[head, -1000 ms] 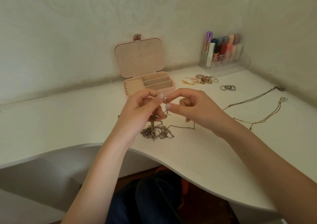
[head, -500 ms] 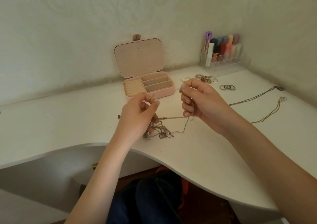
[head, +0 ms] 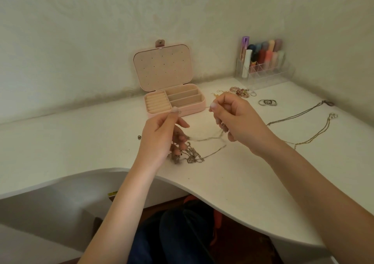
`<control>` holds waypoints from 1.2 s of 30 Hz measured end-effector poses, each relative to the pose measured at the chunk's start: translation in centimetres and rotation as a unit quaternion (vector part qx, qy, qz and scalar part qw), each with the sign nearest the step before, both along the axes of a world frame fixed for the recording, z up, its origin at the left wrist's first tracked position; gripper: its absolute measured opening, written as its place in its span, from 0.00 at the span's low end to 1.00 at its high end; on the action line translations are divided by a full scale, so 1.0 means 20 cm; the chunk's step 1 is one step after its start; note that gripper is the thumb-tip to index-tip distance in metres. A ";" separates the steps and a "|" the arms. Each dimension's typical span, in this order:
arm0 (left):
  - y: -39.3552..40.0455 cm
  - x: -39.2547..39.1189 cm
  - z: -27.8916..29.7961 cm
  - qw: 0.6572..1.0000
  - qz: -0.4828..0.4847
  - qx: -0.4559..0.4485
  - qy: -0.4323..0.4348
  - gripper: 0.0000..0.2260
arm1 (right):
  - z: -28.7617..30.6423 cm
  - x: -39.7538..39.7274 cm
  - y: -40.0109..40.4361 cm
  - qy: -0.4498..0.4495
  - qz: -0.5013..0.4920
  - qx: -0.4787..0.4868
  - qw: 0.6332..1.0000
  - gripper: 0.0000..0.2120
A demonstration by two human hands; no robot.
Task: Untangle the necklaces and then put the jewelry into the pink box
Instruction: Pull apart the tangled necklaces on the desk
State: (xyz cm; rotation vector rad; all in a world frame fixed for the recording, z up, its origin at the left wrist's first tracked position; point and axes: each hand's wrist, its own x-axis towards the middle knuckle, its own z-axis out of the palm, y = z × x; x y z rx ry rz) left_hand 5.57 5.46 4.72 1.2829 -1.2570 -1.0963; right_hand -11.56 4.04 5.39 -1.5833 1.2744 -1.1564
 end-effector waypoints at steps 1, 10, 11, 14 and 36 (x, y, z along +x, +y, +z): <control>0.00 0.00 0.00 1.000 0.005 -0.002 -0.005 0.17 | 0.00 0.00 0.00 0.002 0.001 -0.004 1.000 0.09; 0.02 0.01 0.02 1.000 -0.018 0.005 -0.005 0.17 | -0.05 -0.02 -0.02 0.157 -0.041 -0.091 0.983 0.06; 0.02 0.01 0.03 1.000 -0.026 0.007 -0.001 0.17 | -0.05 -0.02 -0.01 0.170 -0.038 -0.098 0.980 0.05; 0.03 0.00 0.03 0.999 -0.046 0.009 0.008 0.16 | -0.05 0.01 0.00 0.182 -0.001 -0.120 0.976 0.04; 0.02 -0.01 0.03 0.995 -0.075 0.041 -0.053 0.17 | 0.03 0.02 0.03 -0.246 0.093 0.141 0.955 0.11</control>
